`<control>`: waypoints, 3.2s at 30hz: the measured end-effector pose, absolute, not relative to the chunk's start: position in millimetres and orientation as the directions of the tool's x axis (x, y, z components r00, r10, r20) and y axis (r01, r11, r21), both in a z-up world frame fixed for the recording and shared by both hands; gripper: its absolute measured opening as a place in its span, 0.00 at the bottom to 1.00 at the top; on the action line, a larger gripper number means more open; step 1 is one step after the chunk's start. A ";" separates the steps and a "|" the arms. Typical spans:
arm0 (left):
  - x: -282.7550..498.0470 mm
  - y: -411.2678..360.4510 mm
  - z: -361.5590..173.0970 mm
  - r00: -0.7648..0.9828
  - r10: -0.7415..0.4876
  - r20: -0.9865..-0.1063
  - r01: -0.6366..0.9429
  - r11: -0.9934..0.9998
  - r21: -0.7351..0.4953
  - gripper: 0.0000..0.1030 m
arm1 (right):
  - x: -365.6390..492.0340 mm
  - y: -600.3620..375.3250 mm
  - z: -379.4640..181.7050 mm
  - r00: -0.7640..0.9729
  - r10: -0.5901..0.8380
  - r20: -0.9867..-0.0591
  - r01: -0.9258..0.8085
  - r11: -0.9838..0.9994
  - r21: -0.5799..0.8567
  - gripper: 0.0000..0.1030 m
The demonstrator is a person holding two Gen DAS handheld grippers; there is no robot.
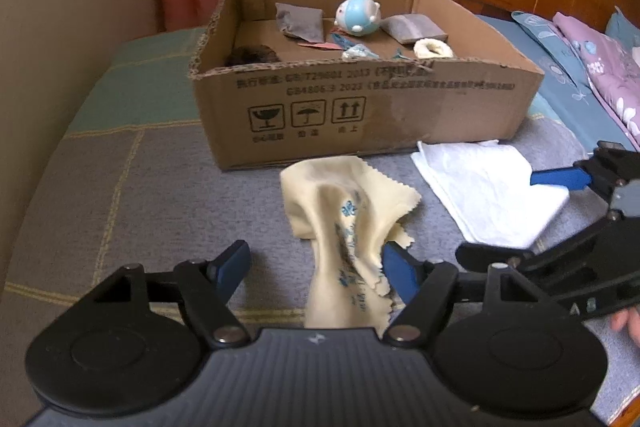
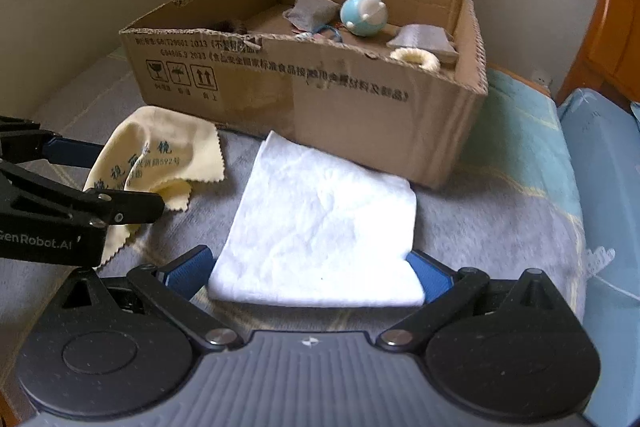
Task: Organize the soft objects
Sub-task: 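Lift the lens cloth with the left tool while the right tool closes on the white cloth, then carry the lens cloth into the box with the left tool and open it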
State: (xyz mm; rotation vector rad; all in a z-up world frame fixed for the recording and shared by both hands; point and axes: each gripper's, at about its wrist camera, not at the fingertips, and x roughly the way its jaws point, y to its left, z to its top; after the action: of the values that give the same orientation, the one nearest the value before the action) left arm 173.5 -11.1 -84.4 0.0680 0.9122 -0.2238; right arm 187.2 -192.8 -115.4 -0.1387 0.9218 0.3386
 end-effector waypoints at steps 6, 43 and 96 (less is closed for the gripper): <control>172.3 -8.0 -84.3 0.589 -0.161 -0.792 0.220 0.975 -0.035 0.71 | 203.8 -190.9 -116.4 0.565 0.218 -0.796 -0.337 0.941 0.018 1.00; 178.0 -19.7 -80.6 0.612 -0.188 -0.768 0.251 0.967 -0.036 0.25 | 189.7 -195.2 -95.8 0.609 0.154 -0.778 -0.264 0.964 -0.016 0.36; 158.6 -12.2 -11.7 0.655 -0.274 -0.704 0.414 0.910 0.031 0.07 | 138.7 -215.6 -53.6 0.655 0.215 -0.724 -0.279 0.960 0.033 0.34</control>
State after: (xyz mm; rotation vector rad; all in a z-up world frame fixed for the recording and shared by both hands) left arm 158.6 -12.2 -11.7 0.1958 0.7628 -0.3928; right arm 138.7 -215.6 -53.6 -0.0843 0.8098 0.2808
